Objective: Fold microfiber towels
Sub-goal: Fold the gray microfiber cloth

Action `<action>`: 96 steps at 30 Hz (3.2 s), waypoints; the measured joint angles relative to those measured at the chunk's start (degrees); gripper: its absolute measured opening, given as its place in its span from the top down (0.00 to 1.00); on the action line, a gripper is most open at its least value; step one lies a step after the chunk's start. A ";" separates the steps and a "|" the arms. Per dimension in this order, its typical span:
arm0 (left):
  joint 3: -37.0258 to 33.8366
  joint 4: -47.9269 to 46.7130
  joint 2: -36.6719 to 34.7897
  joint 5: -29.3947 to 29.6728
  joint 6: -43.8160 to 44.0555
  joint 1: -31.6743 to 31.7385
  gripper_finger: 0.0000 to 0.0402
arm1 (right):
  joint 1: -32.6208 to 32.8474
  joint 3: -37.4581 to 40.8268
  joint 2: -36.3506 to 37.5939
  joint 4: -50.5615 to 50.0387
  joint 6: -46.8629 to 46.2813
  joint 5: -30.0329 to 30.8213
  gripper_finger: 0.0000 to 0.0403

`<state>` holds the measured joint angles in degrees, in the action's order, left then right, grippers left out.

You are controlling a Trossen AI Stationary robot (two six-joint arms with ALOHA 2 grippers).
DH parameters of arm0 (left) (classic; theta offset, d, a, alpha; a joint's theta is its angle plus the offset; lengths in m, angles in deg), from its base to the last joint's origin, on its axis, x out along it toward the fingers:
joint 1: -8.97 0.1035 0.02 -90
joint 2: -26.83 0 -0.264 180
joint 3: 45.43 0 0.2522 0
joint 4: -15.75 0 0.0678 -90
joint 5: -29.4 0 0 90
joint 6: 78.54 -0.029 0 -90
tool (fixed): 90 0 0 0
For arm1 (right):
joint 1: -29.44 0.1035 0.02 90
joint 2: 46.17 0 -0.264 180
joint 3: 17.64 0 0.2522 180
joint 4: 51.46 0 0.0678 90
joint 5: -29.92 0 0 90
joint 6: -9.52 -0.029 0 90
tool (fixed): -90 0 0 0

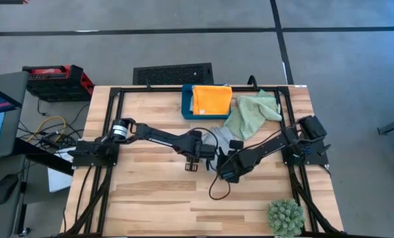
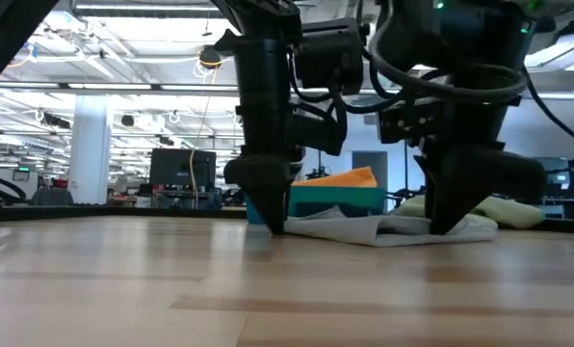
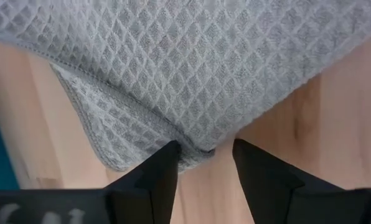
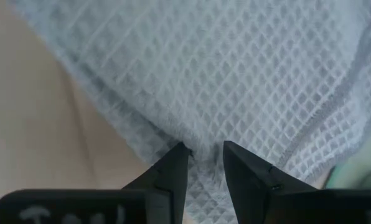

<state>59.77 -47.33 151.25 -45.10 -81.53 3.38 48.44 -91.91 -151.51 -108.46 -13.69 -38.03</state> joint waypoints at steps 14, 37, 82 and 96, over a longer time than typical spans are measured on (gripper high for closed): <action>0.02 -4.34 0.02 -5.88 3.55 -1.52 0.62 | -1.43 0.00 0.13 -2.35 9.11 0.75 0.69; 2.54 -5.87 -3.29 -3.59 0.67 -1.82 0.62 | 6.15 -0.02 5.44 -4.68 22.09 0.53 0.69; 2.64 -14.70 -14.50 7.87 12.82 -9.09 0.62 | -1.90 0.00 2.89 -1.43 28.82 -2.69 0.86; 2.64 -22.40 -23.10 13.71 20.53 -9.54 0.62 | -4.31 0.00 2.89 -1.71 25.77 -6.51 0.86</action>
<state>62.41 -69.72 128.15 -31.39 -61.00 -6.15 44.13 -91.91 -148.63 -110.17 12.09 -44.53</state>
